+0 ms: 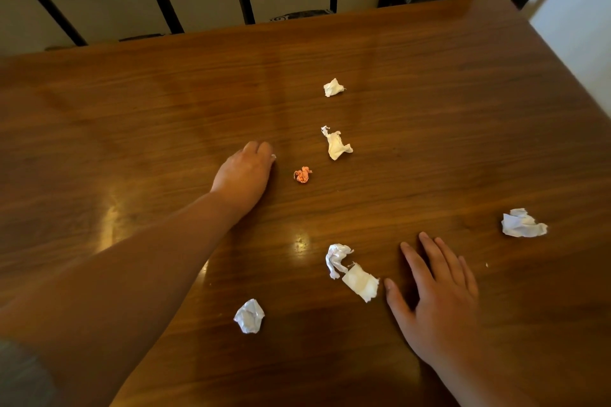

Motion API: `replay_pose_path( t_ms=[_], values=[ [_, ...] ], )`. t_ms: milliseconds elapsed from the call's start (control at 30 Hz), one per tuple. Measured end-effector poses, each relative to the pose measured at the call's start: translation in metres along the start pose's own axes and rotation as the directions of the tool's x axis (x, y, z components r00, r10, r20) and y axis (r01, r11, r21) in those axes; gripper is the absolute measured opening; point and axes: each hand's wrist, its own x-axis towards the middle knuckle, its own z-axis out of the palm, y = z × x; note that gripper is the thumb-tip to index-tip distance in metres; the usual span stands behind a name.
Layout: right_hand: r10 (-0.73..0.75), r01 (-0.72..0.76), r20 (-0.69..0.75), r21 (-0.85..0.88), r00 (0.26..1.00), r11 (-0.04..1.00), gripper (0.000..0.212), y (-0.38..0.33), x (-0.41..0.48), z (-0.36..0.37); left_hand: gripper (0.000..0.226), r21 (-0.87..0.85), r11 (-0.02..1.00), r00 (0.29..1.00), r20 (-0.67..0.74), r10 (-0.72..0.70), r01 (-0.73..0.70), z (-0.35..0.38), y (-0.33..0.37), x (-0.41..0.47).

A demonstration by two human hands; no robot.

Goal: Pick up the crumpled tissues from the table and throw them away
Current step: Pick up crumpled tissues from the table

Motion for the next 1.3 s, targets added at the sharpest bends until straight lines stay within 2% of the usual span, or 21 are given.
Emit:
replay_pose_path(
  t_ms=[33, 67, 100, 133, 167, 200, 233, 267, 300, 367, 433, 500, 633, 933, 1100, 1200, 1300],
  values=[
    [0.002, -0.002, 0.002, -0.002, 1.000, 1.000, 0.064, 0.000, 0.001, 0.000, 0.026, -0.150, 0.984, 0.994, -0.033, -0.103, 0.097, -0.003, 0.000, -0.007],
    [0.004, -0.004, 0.002, -0.004, 1.000, 1.000, 0.064, 0.000, 0.002, 0.000, 0.024, -0.327, 0.920, 0.973, -0.002, -0.230, 0.217, -0.006, -0.002, -0.013],
    [0.007, -0.007, 0.001, -0.002, 1.000, 1.000, 0.064, -0.001, 0.002, 0.000, 0.025, -0.523, 0.779, 0.931, 0.090, -0.353, 0.346, -0.010, -0.003, -0.021],
    [0.010, -0.010, -0.001, 0.005, 1.000, 1.000, 0.063, -0.002, 0.002, -0.002, 0.027, -0.706, 0.544, 0.869, 0.214, -0.447, 0.453, -0.016, -0.003, -0.029],
    [0.010, -0.010, -0.003, 0.013, 1.000, 1.000, 0.062, -0.003, 0.002, -0.004, 0.029, -0.824, 0.248, 0.796, 0.342, -0.499, 0.509, -0.024, 0.000, -0.038],
    [0.008, -0.008, -0.006, 0.028, 1.000, 1.000, 0.059, -0.004, 0.002, -0.007, 0.030, -0.858, -0.049, 0.725, 0.461, -0.512, 0.511, -0.033, 0.002, -0.048],
    [0.010, -0.010, -0.010, 0.054, 1.000, 0.999, 0.054, -0.005, 0.001, -0.010, 0.032, -0.832, -0.280, 0.670, 0.553, -0.496, 0.479, -0.040, 0.005, -0.059],
    [0.022, -0.021, -0.014, 0.090, 1.000, 0.996, 0.050, -0.006, -0.001, -0.014, 0.036, -0.787, -0.425, 0.640, 0.614, -0.462, 0.447, -0.045, 0.007, -0.072],
    [0.048, -0.045, -0.015, 0.135, 0.999, 0.990, 0.048, -0.007, -0.002, -0.017, 0.041, -0.746, -0.513, 0.634, 0.650, -0.420, 0.425, -0.048, 0.010, -0.087],
    [0.114, -0.107, -0.016, 0.234, 0.993, 0.966, 0.050, -0.017, -0.006, -0.025, 0.047, -0.674, -0.620, 0.641, 0.690, -0.335, 0.401, -0.053, 0.015, -0.116],
    [0.107, -0.102, -0.007, 0.246, 0.994, 0.964, 0.052, -0.033, -0.014, -0.031, 0.047, -0.590, -0.701, 0.638, 0.728, -0.249, 0.400, -0.057, 0.020, -0.146],
    [0.021, -0.021, 0.003, 0.176, 1.000, 0.984, 0.053, -0.049, -0.022, -0.032, 0.041, -0.509, -0.764, 0.649, 0.744, -0.158, 0.397, -0.061, 0.025, -0.170],
    [-0.002, -0.006, 0.048, 0.163, 0.999, 0.987, 0.050, -0.072, -0.023, -0.030, 0.021, -0.434, -0.824, 0.676, 0.732, -0.087, 0.364, -0.064, 0.031, -0.204],
    [-0.081, 0.041, 0.126, 0.292, 0.989, 0.956, 0.016, -0.080, -0.033, -0.037, 0.015, -0.476, -0.792, 0.683, 0.723, -0.106, 0.382, -0.061, 0.005, -0.231],
    [-0.064, 0.064, -0.013, 0.424, 0.998, 0.903, 0.008, -0.087, -0.021, -0.068, 0.016, -0.480, -0.790, 0.688, 0.719, -0.103, 0.383, -0.055, -0.007, -0.231],
    [-0.037, 0.096, -0.146, 0.423, 0.989, 0.901, 0.010, -0.103, 0.032, -0.083, 0.017, -0.481, -0.787, 0.688, 0.719, -0.101, 0.387, -0.053, -0.014, -0.227],
    [-0.038, 0.119, -0.208, 0.397, 0.977, 0.910, 0.010, -0.118, 0.098, -0.083, 0.018, -0.474, -0.798, 0.699, 0.709, -0.096, 0.372, -0.053, -0.020, -0.223]
  ],
)
